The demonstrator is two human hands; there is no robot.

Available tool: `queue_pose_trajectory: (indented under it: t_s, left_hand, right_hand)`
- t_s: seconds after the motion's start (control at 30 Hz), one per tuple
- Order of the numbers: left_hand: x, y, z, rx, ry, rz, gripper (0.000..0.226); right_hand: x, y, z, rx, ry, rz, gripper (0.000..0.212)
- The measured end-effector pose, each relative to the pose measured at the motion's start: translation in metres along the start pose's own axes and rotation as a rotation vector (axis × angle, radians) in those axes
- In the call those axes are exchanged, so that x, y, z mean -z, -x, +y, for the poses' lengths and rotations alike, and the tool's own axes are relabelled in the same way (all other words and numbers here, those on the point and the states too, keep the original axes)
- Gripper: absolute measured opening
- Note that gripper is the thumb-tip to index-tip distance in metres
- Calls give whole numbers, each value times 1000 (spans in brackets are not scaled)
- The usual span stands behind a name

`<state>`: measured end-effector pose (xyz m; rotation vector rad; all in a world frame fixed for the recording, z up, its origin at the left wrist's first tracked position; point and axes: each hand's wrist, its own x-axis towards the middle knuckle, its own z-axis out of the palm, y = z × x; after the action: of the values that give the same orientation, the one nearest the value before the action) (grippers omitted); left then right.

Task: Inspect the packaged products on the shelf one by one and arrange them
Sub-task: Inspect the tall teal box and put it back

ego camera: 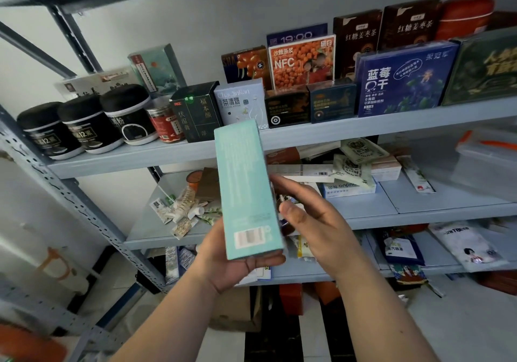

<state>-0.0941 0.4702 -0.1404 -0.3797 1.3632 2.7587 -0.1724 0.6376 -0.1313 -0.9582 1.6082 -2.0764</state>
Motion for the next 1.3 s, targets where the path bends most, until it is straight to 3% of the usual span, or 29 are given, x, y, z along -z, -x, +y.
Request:
queue_pose_trajectory:
  t_s: [0.17, 0.23, 0.33, 0.43, 0.53, 0.67, 0.77, 0.87, 0.93, 1.0, 1.1, 1.23, 1.3]
  left_hand:
    - [6, 3, -9, -2, 88, 40, 49]
    - [2, 8, -6, 8, 79, -61, 46]
    - [-2, 13, -6, 112, 107, -170, 64]
    - [-6, 16, -8, 143, 190, -318, 54]
    - [-23, 22, -5, 268, 197, -252, 47]
    - [-19, 16, 0, 342, 239, -160, 77]
    - [-23, 17, 8, 379, 170, -206, 66]
    - [-23, 15, 6, 340, 121, -141, 36]
    - [-18, 12, 9, 285, 68, -23, 44]
    - [-9, 10, 16, 248, 26, 68, 57]
    - [7, 12, 26, 144, -47, 76, 65]
    - [23, 12, 34, 6, -357, 71, 101]
    - [30, 8, 33, -37, -440, 100, 111]
  right_hand:
    - [-5, -1, 3, 36, 125, -13, 59]
    - [-4, -1, 4, 4, 143, 4, 71]
    - [-5, -2, 6, -114, -2, -22, 93]
    - [-8, -4, 11, -156, -143, -17, 73]
    - [-8, -7, 20, -221, -271, 57, 59]
    - [-3, -10, 28, -370, -469, 112, 55]
    - [-3, -10, 33, -424, -560, 78, 53]
    - [-1, -14, 39, -424, -590, 115, 55]
    - [3, -17, 43, -350, -614, 183, 72]
    - [6, -18, 41, -264, -593, 260, 83]
    - [6, -19, 32, -198, -459, 273, 73]
    - [2, -18, 22, -146, -97, 269, 94]
    - [-2, -17, 17, -101, 72, 239, 94]
